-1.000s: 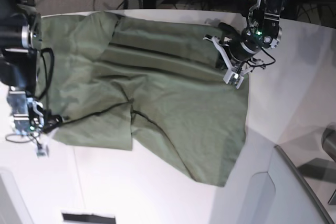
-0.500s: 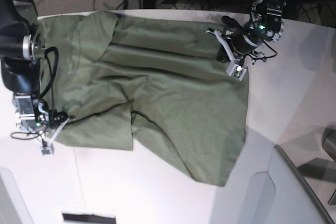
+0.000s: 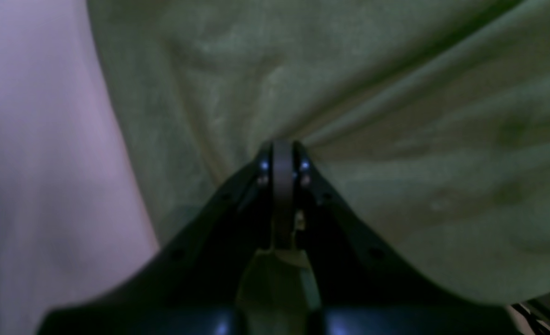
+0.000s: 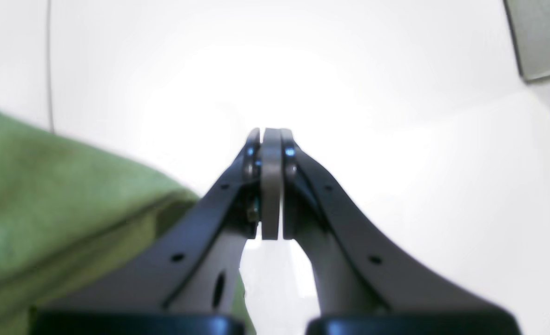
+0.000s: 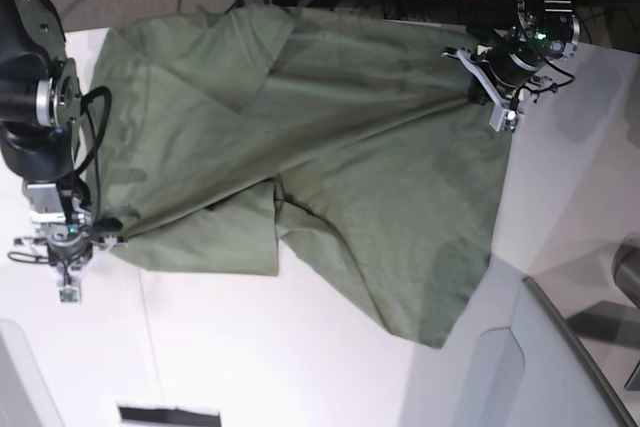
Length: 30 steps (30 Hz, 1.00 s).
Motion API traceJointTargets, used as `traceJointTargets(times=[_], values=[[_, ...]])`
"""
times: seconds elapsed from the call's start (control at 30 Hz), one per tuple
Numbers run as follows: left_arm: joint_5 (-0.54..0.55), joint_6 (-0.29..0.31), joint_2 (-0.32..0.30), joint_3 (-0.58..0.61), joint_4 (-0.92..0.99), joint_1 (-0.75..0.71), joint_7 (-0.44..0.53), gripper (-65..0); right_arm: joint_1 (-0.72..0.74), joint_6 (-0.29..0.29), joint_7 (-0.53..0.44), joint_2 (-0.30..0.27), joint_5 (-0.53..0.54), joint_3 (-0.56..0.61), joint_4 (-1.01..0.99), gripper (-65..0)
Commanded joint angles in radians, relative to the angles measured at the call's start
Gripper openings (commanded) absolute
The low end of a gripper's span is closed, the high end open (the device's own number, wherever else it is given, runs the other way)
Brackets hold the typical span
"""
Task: Layout the t-shirt on the table in an organized manner, then fold the t-shirt properly
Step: 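Pull the held edges apart with both grippers to stretch the shirt, then release the edges and regrasp the shirt with both grippers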
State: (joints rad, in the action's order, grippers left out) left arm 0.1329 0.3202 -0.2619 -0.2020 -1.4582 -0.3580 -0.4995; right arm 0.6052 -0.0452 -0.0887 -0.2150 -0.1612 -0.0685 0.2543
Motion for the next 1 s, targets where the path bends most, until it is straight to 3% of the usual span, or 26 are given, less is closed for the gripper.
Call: traceJointTargets(times=[0.0,0.13,0.27,0.33,0.4,0.5,0.6,0.73,0.9,0.97], values=[[-0.006,-0.006,0.003,-0.001,-0.045,-0.003,-0.001,-65.0,0.035,-0.009,-0.026,-0.010,-0.001,-0.003,0.018,-65.0],[-0.012,-0.006,0.046,-0.001,-0.167,0.009,-0.004,-65.0,0.038,-0.003,0.039,-0.007,-0.001,-0.003,0.084,-65.0],[-0.012,-0.006,0.051,0.008,-0.210,0.109,-0.089,-65.0,0.014,0.009,0.287,0.019,-0.001,-0.003,0.239,-65.0],[-0.014,-0.006,0.069,0.025,-0.183,0.199,-0.147,-65.0,-0.021,0.066,0.419,0.030,-0.001,-0.003,0.331,-65.0],[-0.014,-0.006,0.072,0.066,-0.118,0.290,-0.166,-65.0,-0.077,0.156,0.514,0.047,-0.001,-0.003,0.439,-65.0],[-0.014,-0.006,0.074,0.169,0.040,0.426,-0.164,-65.0,-0.170,0.247,0.619,0.079,-0.001,-0.003,0.601,-65.0],[-0.014,-0.006,0.095,0.279,0.218,0.552,-0.163,-65.0,-0.275,0.284,0.696,0.091,-0.001,-0.003,0.773,-65.0],[-0.014,-0.006,0.148,0.382,0.434,0.681,-0.155,-65.0,-0.397,0.288,0.731,0.107,-0.001,-0.003,0.976,-65.0],[-0.014,-0.011,0.204,0.499,0.706,0.799,0.019,-65.0,-0.468,0.287,0.791,0.107,-0.001,-0.004,1.071,-65.0],[-0.014,-0.042,0.233,0.531,0.834,0.853,0.103,-65.0,-0.492,0.285,0.795,0.107,-0.001,-0.004,1.074,-65.0]])
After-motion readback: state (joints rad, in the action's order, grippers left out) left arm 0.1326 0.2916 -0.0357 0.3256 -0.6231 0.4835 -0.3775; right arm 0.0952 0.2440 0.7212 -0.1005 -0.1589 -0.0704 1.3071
